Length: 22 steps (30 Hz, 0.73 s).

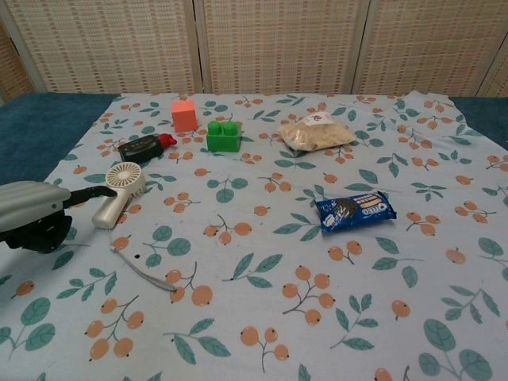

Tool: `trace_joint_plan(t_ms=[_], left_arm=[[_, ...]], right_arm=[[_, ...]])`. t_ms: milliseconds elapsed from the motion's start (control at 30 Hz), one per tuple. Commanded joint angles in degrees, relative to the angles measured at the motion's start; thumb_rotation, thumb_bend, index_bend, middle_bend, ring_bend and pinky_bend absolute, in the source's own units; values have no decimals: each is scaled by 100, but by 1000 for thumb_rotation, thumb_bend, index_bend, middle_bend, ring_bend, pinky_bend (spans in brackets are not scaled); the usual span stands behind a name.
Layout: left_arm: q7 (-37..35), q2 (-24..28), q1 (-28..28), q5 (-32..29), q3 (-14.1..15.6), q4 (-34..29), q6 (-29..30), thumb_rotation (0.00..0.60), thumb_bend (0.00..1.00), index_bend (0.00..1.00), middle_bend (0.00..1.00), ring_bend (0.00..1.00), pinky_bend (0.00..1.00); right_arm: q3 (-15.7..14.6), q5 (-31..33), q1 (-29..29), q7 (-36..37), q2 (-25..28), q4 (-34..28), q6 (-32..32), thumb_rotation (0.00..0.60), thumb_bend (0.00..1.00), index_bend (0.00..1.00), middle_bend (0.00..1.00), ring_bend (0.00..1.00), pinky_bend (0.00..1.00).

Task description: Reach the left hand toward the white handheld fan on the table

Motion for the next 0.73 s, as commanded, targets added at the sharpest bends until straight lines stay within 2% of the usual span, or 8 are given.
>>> trace_joint_plan(t_ms=[33,167,333,367,433,500,600,733], left_arm=[[-641,116,164,858,-59,-62,1241,600,985,0,935,866,983],[-833,385,386,1341,-8,-321,2135,600,964,0,933,860,979],[-244,999,956,1647,381,-998,2854,600,852,0,851,778,914],[-74,1152,1170,1677,523,-1181,3038,600,793,0,782,709,854],[180,1376,1599,1635,765,-1405,3370,600,610,0,437,355,562],[242,1423,1728,1593,814,-1449,3472,600,530,0,225,151,393],[244,1492,2026,1499,892,-1508,3747,600,459,0,37,5,217],[-25,1784,2296,1440,914,-1722,4025,600,434,0,0,0,164]], right_arm=[[-33,-85,-19,-36,3,-54,44,600,185,0,0,0,0],[-73,-222,-35,-92,3,-126,87,600,185,0,0,0,0],[-110,-378,-53,-122,13,-192,126,600,185,0,0,0,0],[-119,-413,-63,-121,22,-208,142,600,185,0,0,0,0],[-133,-486,-86,-126,43,-243,182,600,186,0,0,0,0],[-136,-506,-93,-126,49,-251,195,600,186,0,0,0,0],[-140,-543,-112,-120,66,-268,224,600,185,0,0,0,0],[-134,-637,-151,0,114,-306,289,600,185,0,0,0,0]])
